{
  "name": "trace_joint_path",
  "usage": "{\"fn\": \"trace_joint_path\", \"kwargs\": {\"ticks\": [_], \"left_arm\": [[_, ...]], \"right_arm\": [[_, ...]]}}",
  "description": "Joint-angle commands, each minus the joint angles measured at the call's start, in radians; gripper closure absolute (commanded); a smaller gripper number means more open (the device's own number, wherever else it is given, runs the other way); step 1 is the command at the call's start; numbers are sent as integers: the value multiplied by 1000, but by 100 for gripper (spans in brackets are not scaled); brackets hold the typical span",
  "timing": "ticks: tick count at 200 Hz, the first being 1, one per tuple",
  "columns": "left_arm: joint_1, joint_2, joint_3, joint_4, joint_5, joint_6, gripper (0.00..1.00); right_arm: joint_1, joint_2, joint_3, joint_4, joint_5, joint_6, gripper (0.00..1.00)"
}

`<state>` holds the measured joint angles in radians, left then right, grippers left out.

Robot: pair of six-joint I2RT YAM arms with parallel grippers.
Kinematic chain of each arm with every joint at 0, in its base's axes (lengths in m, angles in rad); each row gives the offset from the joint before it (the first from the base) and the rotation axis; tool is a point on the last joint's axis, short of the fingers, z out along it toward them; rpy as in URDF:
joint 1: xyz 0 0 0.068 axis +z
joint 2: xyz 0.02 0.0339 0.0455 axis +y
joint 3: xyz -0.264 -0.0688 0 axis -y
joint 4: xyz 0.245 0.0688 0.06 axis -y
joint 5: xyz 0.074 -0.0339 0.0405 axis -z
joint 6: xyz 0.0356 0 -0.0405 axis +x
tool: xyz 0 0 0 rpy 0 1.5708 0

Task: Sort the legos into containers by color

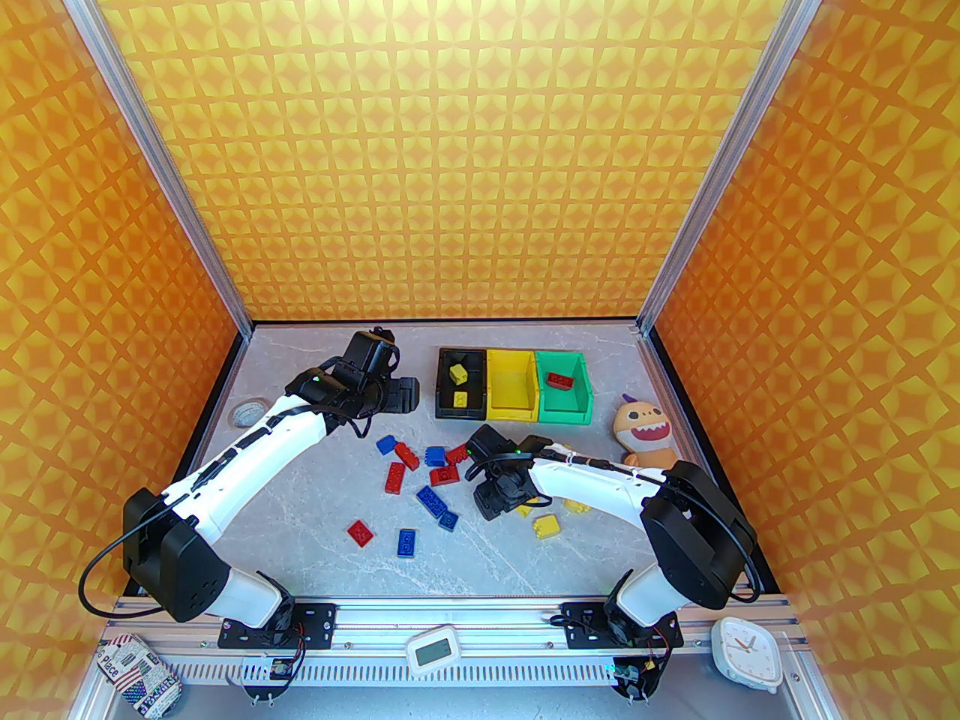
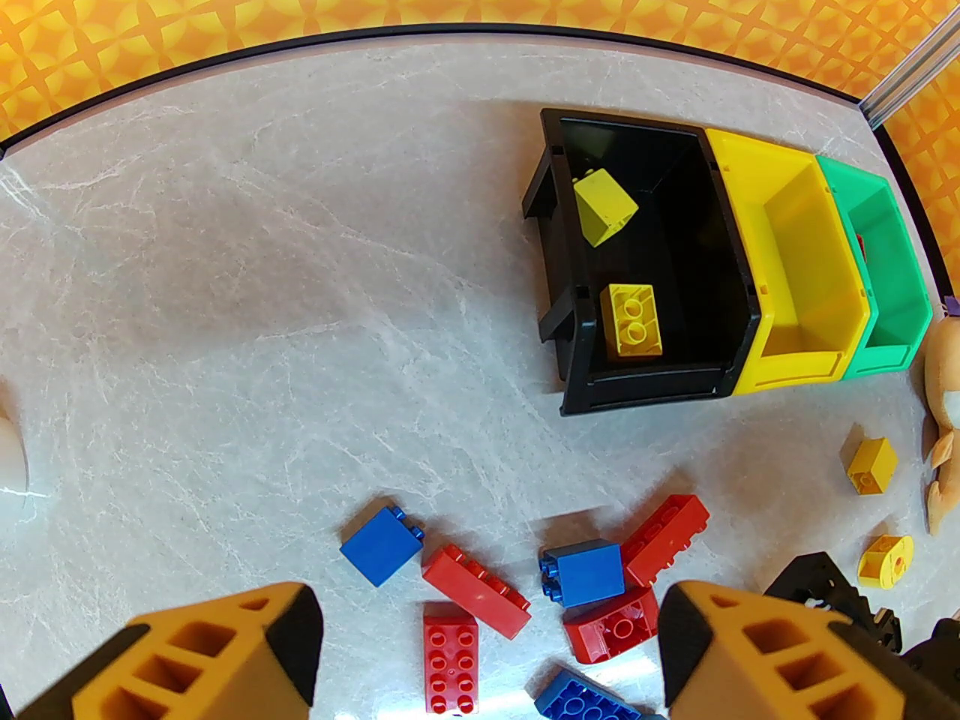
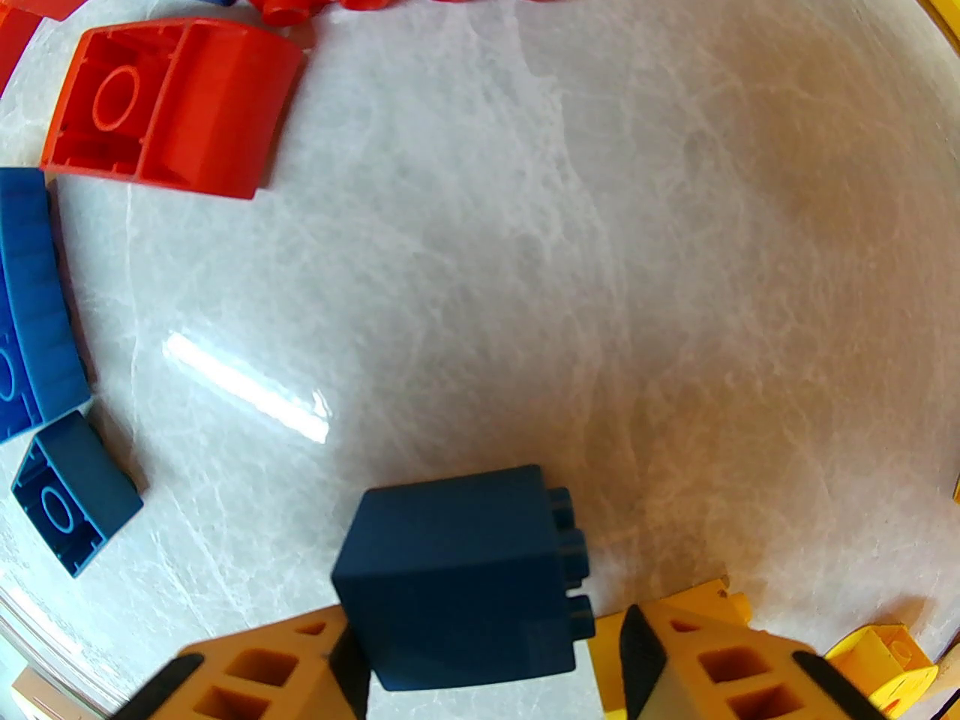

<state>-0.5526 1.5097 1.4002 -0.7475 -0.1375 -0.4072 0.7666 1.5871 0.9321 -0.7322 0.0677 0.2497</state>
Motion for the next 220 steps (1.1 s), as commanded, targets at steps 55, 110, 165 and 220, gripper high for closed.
{"fn": "trace_joint_path", "kwargs": {"ticks": [55,110,165,220], "left_arm": [[8,-50,-46,0,-6,4,22],[9,-74,-53,-7,-6,6,23],[10,-94,-50,-26,-6,4,23],[9,-134,-61,-35,4,-16,23]], "right_arm": [[-3,14,40,91,-11,-12,68],[-106,-43,153,71,55,-46,72],[-247,-12,305,123,162,-44,74],[-338,165,498,186,158,-19,75]]}}
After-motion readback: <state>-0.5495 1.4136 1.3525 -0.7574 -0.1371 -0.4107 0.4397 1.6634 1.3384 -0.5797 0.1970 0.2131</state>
